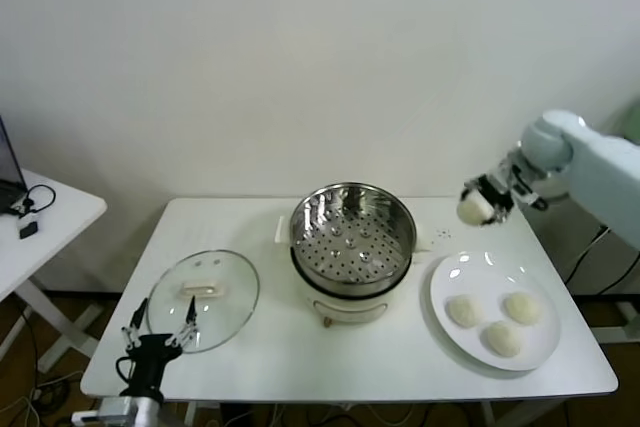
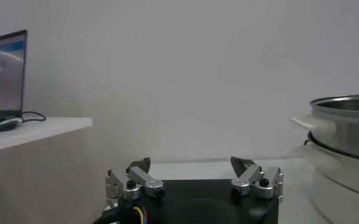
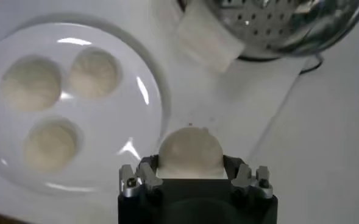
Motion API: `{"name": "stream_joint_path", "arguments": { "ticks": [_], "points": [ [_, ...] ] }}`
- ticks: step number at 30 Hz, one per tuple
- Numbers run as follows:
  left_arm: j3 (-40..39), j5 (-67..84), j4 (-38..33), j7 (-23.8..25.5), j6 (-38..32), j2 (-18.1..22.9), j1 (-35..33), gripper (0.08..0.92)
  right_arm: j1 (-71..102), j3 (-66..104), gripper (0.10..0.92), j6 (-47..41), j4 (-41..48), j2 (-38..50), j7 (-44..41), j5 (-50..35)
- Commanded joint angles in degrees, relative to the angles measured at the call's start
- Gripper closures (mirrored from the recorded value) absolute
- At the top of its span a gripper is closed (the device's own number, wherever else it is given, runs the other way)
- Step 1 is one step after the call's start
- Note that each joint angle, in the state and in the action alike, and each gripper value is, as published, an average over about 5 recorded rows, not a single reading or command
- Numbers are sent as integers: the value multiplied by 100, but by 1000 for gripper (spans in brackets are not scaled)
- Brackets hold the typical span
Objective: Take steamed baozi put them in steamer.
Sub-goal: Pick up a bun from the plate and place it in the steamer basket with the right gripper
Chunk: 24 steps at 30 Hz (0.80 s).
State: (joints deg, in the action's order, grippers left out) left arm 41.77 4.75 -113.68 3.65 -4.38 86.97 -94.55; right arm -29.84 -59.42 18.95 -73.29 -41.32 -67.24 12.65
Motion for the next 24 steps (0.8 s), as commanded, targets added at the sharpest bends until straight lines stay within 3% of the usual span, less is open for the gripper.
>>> {"name": "stream_joint_path", "arguments": {
  "ticks": [1,13,24],
  "points": [
    [-30,-32,-20,2,2,-4,-10,177,-1051,-542,321,464,-1065,-881,-14,518],
    [19,-20,-130,-12,11,15,-89,177,342,-154,321,779,-190,-2496,109,1768],
    [57,-2,-77,-13,6,4,-73,177,1123,37,321,1190,630,-2915,259,2807]
  ]
}}
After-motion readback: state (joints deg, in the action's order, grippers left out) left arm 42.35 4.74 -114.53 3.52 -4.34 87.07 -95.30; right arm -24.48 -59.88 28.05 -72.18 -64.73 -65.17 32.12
